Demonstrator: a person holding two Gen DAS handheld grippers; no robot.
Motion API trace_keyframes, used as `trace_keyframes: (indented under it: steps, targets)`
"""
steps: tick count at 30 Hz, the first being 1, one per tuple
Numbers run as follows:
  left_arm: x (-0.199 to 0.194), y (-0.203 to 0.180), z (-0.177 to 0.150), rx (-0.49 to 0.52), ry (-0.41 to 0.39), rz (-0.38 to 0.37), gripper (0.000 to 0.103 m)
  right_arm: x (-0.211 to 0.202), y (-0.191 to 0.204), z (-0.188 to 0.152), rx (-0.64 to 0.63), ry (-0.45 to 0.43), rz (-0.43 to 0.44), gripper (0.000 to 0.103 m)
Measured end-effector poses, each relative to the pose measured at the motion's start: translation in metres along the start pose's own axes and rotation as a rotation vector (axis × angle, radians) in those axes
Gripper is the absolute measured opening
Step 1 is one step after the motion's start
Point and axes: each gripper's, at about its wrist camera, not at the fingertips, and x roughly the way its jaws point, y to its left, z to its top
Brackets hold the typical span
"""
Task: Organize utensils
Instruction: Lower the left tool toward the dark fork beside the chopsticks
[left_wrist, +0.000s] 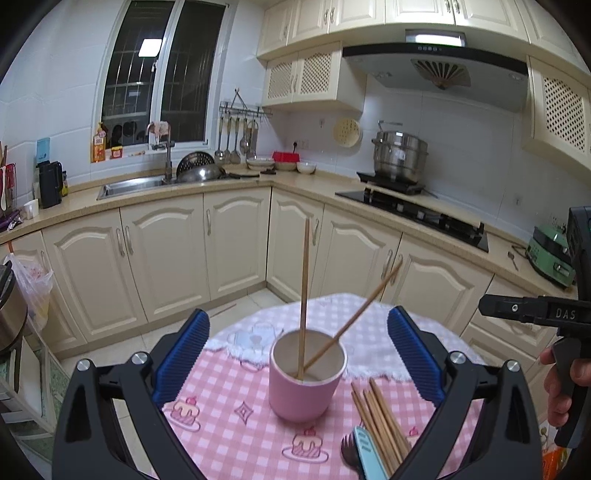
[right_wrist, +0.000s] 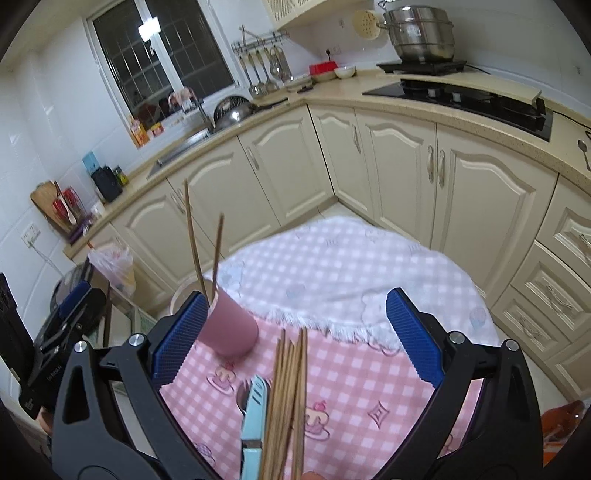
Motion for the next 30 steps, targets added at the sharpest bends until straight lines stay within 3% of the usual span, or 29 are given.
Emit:
trace_keyframes:
  steps: [10,30]
  targets:
    - [0.014,0.005,-0.045,-0.009,0.146,0.013,0.095,0.015,-0.008,-0.030,-0.017,0.105,-0.035,0.095]
    - [0.077,-0.014,-0.143,0.062,0.546,0.016,0.095,0.058,-0.027,-0.092,-0.030,0.330,-0.089,0.095]
